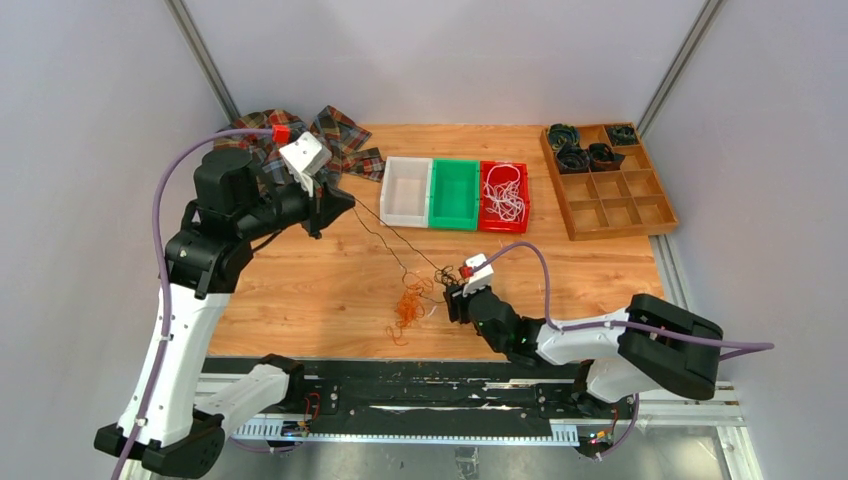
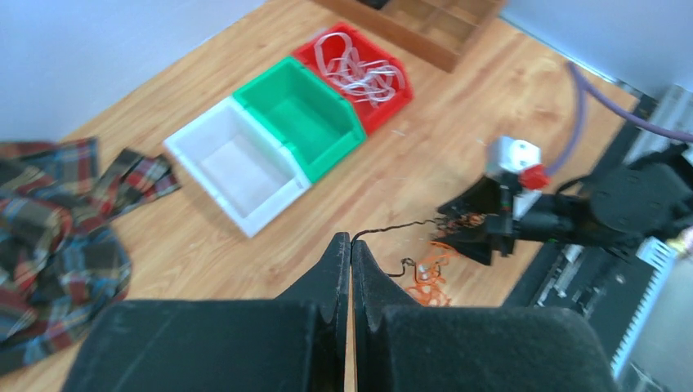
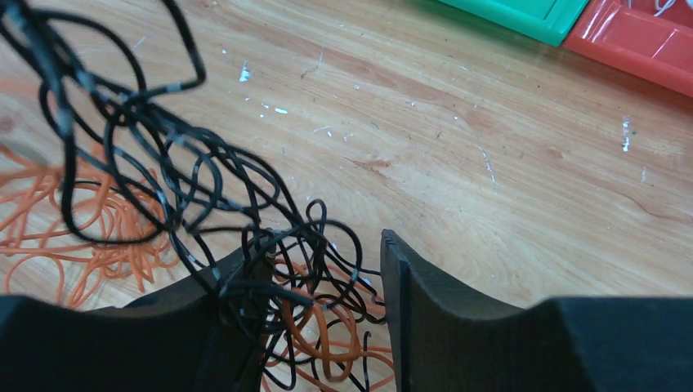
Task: Untangle the cables
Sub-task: Untie the cable.
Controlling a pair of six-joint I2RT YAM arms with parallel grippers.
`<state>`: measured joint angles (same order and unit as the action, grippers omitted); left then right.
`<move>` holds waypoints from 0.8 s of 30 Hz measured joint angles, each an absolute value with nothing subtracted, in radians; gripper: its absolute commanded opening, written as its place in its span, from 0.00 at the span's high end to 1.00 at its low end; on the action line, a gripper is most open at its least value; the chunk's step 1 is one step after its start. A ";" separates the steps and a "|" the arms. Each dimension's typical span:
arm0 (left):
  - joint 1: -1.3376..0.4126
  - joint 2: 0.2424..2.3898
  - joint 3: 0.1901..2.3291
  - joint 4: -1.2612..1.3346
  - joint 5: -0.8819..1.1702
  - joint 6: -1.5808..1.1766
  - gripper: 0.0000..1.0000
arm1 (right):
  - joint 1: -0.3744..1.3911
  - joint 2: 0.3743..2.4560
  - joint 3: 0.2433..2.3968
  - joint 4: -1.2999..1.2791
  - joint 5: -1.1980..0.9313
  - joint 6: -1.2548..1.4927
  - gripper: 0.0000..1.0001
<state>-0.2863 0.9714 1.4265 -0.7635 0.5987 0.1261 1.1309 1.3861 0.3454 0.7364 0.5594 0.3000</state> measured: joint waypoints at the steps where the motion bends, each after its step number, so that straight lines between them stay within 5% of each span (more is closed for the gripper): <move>1: -0.282 0.974 1.426 -0.759 0.575 0.120 0.99 | 1.131 1.377 0.341 0.736 0.557 0.300 0.50; 12: -0.252 0.981 1.425 -0.726 0.344 0.075 0.99 | 1.105 1.302 0.257 0.727 0.549 0.337 0.49; 24: -0.244 0.970 1.216 -0.632 0.495 0.079 0.99 | 1.042 1.072 0.321 0.545 0.452 0.334 0.40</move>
